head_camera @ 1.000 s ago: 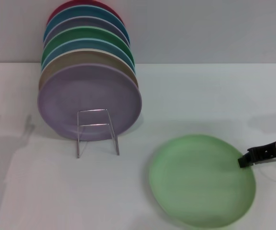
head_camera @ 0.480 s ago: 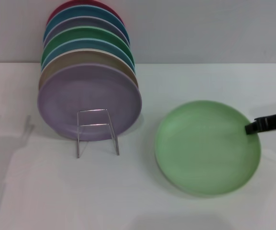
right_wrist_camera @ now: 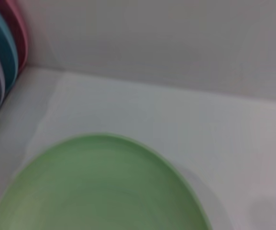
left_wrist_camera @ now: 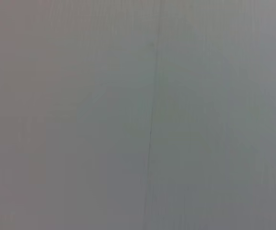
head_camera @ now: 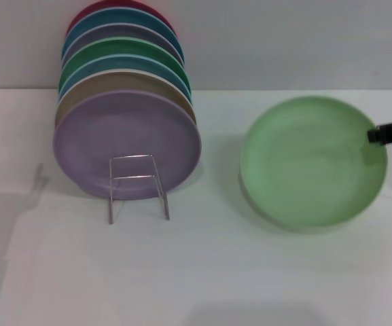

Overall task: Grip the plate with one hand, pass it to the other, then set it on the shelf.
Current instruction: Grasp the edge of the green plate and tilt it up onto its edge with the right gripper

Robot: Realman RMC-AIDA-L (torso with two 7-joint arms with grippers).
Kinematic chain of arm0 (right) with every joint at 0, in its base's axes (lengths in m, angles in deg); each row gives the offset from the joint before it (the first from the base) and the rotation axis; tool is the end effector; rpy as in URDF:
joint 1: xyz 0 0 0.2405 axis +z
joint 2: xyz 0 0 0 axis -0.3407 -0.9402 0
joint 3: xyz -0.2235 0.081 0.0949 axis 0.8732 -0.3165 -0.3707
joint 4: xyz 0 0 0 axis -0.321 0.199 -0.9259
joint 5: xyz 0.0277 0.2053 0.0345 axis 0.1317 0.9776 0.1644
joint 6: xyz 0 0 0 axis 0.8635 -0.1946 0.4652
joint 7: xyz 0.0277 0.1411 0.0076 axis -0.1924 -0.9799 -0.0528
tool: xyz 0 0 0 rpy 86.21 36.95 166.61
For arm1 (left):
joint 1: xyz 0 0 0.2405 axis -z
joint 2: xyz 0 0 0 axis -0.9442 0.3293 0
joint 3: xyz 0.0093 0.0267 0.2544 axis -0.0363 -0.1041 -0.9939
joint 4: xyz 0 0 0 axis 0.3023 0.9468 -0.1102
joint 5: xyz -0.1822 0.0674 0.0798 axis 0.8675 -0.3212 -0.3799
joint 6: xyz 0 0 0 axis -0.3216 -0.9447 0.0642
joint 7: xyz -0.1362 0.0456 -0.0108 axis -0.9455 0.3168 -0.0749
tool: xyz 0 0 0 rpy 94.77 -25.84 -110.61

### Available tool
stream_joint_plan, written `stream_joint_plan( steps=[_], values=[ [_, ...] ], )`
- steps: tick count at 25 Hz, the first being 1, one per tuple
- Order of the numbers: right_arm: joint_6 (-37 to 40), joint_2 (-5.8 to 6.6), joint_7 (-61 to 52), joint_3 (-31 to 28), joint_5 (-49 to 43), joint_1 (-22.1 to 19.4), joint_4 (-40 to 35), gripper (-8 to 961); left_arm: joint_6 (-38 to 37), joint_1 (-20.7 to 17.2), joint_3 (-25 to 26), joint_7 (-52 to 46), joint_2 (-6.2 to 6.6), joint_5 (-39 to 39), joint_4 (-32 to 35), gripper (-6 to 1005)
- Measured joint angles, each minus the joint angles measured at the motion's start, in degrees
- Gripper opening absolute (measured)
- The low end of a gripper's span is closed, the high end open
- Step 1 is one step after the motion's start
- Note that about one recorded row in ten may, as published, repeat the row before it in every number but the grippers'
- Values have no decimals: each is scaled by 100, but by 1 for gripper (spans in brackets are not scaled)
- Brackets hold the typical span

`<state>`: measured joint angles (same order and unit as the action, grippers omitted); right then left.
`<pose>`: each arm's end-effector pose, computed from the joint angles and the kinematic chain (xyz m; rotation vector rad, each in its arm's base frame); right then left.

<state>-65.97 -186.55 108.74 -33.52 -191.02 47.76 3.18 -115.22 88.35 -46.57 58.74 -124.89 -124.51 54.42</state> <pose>0.2418 0.3863 0.0811 -2.0789 1.1964 -0.0352 -0.3175 0.2821 0.0188 -1.3763 -0.3828 -0.9574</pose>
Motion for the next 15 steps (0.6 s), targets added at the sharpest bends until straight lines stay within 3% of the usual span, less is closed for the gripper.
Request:
stream_joint_plan(
  steps=[6, 15],
  values=[
    [550, -29, 48, 142, -156, 21, 307, 23, -9, 29, 0, -8, 0, 0, 0, 799],
    [1977, -68, 51, 966, -404, -127, 278, 23, -39, 60, 0, -18, 0, 0, 0, 797]
  ],
)
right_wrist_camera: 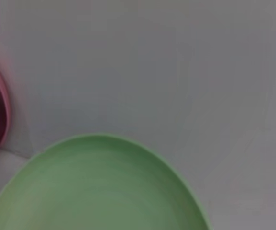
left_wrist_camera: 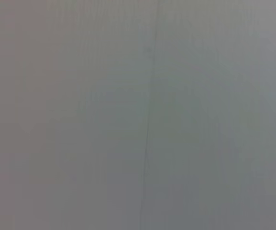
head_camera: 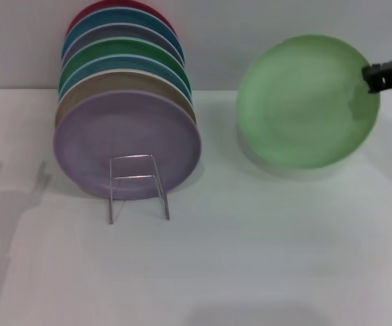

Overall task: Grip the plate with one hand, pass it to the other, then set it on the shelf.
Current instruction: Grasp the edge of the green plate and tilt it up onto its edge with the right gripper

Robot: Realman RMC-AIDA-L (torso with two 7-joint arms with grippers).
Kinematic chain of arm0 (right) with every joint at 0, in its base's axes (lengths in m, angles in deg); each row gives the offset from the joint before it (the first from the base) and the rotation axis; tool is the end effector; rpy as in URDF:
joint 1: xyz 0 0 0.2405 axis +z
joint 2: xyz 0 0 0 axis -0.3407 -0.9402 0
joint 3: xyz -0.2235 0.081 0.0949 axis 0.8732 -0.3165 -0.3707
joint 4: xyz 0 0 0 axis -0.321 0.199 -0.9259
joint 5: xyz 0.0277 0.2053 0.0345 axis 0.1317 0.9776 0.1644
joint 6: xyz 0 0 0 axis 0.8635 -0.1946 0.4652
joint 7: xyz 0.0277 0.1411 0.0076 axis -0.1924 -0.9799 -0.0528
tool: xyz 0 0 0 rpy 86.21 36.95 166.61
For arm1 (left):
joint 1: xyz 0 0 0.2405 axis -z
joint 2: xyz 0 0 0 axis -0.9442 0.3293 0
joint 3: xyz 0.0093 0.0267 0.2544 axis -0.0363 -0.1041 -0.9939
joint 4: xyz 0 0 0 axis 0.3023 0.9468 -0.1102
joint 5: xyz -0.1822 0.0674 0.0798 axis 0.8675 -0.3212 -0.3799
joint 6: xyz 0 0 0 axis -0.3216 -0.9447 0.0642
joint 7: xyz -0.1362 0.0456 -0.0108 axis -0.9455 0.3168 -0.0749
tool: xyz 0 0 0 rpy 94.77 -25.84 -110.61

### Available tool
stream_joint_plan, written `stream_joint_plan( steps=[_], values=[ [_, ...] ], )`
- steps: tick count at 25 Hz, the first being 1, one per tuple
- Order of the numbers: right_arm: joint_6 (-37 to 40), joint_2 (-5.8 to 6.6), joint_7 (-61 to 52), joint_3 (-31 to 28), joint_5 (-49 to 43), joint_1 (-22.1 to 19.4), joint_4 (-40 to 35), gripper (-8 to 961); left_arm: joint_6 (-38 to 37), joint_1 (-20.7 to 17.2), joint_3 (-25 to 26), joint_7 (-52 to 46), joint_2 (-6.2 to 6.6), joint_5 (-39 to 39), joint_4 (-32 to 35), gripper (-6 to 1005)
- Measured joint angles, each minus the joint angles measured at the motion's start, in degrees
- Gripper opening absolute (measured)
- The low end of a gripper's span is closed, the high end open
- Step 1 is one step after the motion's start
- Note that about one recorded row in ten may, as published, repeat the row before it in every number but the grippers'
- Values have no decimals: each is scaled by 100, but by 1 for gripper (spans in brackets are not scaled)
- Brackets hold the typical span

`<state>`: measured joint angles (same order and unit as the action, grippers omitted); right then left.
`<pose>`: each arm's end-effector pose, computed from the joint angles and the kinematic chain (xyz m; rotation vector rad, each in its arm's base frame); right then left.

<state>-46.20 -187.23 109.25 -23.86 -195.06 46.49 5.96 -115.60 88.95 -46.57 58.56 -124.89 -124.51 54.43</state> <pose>0.2100 0.4157 0.0824 -1.9852 0.8244 0.0417 -0.3139 0.2851 0.0194 -1.3768 -0.3728 -0.9731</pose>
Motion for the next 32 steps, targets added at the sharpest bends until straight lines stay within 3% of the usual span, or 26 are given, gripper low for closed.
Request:
stream_joint_plan(
  steps=[1, 6, 19, 21, 29, 32],
  values=[
    [539, -1, 0, 304, -7, -80, -58, 23, 0, 0, 0, 0, 0, 0, 0, 797],
    [1688, -3, 2, 881, -12, -198, -348, 24, -23, 17, 1, 23, 0, -8, 0, 796],
    [4256, -47, -93, 1842, 187, -689, -1134, 21, -32, 80, 9, 25, 9, -3, 63, 794],
    [5022, -41, -103, 2095, 423, -781, -1438, 21, -31, 81, 9, 26, 9, -1, 63, 793],
    [6634, -41, -159, 2590, 693, -738, -2308, 21, -8, 81, 9, 33, 9, 1, 61, 792],
    [7719, -35, -296, 2994, 1015, -683, -2918, 21, -8, 72, 9, 20, 9, -16, 60, 791]
  ],
)
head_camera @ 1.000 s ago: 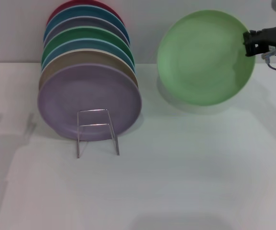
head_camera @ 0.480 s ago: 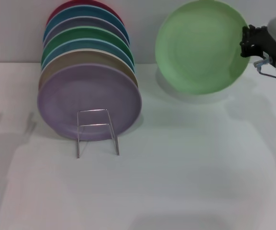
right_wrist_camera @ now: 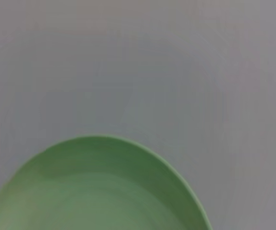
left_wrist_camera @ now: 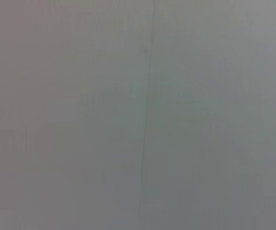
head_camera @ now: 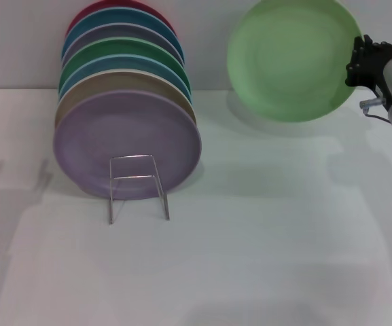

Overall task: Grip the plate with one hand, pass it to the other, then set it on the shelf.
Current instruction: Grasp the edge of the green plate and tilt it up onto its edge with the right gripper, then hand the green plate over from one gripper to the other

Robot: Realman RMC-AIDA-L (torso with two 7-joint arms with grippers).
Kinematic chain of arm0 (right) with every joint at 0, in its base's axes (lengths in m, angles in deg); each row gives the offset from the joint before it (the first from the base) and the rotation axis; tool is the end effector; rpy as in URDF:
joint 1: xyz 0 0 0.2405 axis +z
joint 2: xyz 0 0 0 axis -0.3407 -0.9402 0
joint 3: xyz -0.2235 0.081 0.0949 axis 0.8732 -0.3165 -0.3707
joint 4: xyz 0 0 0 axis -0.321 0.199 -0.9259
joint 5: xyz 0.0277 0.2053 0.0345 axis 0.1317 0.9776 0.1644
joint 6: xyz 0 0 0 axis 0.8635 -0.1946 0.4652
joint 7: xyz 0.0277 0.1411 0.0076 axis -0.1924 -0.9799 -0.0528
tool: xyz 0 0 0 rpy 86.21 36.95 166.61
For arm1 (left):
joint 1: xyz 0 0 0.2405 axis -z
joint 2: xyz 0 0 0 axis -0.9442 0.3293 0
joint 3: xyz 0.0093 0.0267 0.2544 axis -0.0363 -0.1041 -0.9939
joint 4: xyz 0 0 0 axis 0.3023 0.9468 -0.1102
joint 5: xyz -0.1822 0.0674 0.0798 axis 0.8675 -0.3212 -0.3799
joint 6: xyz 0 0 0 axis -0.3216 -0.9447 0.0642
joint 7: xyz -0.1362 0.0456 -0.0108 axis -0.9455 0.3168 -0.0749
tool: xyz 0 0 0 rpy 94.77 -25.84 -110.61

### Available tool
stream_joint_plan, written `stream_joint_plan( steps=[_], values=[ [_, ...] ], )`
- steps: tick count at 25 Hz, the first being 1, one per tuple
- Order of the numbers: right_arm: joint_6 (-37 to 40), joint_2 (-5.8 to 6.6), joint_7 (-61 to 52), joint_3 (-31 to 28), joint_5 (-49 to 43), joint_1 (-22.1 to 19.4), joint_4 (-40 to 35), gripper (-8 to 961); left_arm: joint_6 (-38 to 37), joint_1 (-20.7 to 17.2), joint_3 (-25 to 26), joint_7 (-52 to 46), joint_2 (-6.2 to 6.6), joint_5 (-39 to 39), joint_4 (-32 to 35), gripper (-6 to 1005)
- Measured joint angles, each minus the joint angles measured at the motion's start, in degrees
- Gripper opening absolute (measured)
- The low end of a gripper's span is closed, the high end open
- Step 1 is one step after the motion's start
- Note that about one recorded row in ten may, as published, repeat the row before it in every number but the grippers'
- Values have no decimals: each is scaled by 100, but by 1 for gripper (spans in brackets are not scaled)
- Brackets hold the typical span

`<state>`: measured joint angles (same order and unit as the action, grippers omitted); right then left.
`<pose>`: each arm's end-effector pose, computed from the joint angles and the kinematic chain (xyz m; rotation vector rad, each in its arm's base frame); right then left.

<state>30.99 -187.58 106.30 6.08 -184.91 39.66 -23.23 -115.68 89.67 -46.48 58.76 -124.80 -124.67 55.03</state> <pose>0.2423 0.4049 0.0120 -1.6214 0.4560 0.4660 -0.3125 0.2884 0.0208 -1.3841 -0.3568 -0.9695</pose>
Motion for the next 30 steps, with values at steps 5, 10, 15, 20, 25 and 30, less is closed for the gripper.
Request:
stream_joint_plan(
  steps=[5, 10, 15, 20, 25, 30],
  values=[
    [1254, 3, -713, 427, 27, 17, -658, 22, -18, -43, -10, -29, -2, -14, -41, 791],
    [2416, -4, -1875, 764, 27, 109, -1570, 22, -66, -84, -58, -44, -17, -19, -56, 790],
    [3030, -12, -2508, 1030, 33, 63, -2024, 22, -342, -214, -221, -56, -30, -36, -81, 789],
    [3976, -24, -2799, 1705, 33, -409, -2242, 22, -760, -356, -865, -46, -27, -38, -134, 788],
    [4574, -35, -2768, 2206, 33, -948, -2101, 22, -844, -355, -1325, 136, -33, -38, -150, 787],
    [4929, -38, -2719, 2445, 33, -1213, -2122, 22, -745, -328, -1665, 723, -49, -36, -287, 786]
  ],
)
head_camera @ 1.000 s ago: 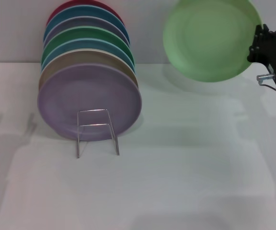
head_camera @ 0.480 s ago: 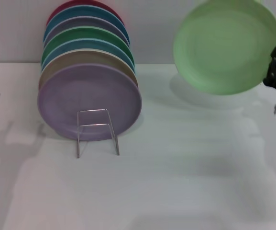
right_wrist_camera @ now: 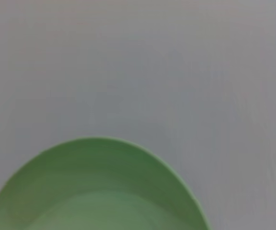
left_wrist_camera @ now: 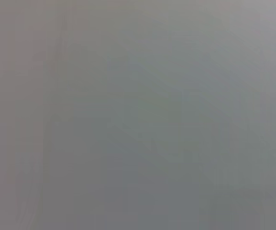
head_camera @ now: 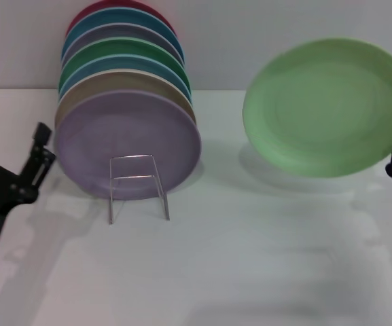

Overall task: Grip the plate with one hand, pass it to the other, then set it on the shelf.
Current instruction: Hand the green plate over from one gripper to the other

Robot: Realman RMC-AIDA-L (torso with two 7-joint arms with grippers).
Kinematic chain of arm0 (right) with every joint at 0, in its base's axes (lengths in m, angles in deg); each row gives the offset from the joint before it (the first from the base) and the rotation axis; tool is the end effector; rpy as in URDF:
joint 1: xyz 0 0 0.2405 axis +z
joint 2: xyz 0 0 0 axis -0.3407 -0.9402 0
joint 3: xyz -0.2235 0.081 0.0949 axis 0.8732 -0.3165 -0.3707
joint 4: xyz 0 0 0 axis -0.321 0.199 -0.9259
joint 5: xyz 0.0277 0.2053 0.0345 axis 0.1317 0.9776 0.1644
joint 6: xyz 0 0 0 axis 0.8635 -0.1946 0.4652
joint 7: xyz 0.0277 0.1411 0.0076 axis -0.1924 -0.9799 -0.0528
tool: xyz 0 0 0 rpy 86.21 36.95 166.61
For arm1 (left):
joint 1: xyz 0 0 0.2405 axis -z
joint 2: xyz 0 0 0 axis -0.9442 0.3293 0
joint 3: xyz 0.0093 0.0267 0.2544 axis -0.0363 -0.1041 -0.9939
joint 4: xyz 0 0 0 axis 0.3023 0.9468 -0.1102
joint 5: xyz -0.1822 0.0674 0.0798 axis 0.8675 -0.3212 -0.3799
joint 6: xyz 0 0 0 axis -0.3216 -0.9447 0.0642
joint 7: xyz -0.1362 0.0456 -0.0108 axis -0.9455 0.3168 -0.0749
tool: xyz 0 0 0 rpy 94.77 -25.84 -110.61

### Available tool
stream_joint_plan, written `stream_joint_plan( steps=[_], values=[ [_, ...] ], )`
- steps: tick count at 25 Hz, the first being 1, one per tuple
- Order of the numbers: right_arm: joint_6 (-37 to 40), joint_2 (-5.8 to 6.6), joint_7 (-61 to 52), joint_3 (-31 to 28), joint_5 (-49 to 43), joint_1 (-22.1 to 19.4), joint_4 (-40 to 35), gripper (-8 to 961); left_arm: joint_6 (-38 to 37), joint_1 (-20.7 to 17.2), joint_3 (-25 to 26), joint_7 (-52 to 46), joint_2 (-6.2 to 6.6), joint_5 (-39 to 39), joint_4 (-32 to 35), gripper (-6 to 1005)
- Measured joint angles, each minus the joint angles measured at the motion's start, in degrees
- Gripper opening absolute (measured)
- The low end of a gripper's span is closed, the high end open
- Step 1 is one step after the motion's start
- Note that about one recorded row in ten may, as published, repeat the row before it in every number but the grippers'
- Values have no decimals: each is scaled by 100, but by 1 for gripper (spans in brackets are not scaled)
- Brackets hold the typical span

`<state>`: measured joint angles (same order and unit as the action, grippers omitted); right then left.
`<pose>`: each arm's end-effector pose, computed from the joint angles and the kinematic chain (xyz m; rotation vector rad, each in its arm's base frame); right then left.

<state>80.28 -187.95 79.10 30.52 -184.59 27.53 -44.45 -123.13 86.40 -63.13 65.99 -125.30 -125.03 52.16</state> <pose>0.2985 0.2726 -0.0180 -1.4858 0.4681 0.8861 -0.2833 0.2486 -0.0177 -1.5947 -0.1964 -1.0331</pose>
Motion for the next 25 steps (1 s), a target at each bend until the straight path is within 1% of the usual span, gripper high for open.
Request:
stream_joint_plan(
  steps=[1, 2, 3, 4, 6, 9, 13, 14, 15, 17, 20, 24, 25],
  values=[
    [113, -8, 124, 99, 5, -106, 5, 22, 0, 0, 0, 0, 0, 0, 0, 786],
    [170, -13, 240, 188, 41, -156, 34, 22, 56, 1, -176, 288, -2, -1, -103, 786],
    [170, -13, 240, 188, 41, -156, 34, 22, 56, 1, -176, 288, -2, -1, -103, 786],
    [223, -15, 358, 292, 108, -198, 74, 22, 106, 1, -320, 493, 0, 0, -184, 785],
    [330, -18, 630, 548, 321, -259, 159, 22, 127, 0, -384, 580, 1, 0, -213, 785],
    [439, -16, 1185, 1005, 567, -295, 285, 23, 273, 4, -611, 913, 1, 0, -349, 785],
    [435, -14, 1494, 1185, 588, -308, 408, 23, 398, -13, -717, 1247, 0, 0, -495, 784],
    [412, -12, 1693, 1335, 656, -338, 541, 23, 452, -29, -769, 1390, -2, 0, -578, 784],
    [412, -12, 1693, 1335, 656, -338, 541, 23, 452, -29, -769, 1390, -2, 0, -578, 783],
    [398, -12, 1951, 1567, 823, -356, 686, 23, 492, -42, -812, 1447, -2, 1, -628, 783],
    [399, -5, 2557, 2133, 1366, -355, 956, 23, 590, -52, -871, 1452, -3, 0, -670, 783],
    [425, 7, 3069, 2676, 1873, -339, 1258, 23, 702, -45, -927, 1412, -3, 0, -690, 782],
    [425, 7, 3069, 2676, 1873, -339, 1258, 23, 702, -45, -927, 1412, -3, 0, -690, 782]
  ],
)
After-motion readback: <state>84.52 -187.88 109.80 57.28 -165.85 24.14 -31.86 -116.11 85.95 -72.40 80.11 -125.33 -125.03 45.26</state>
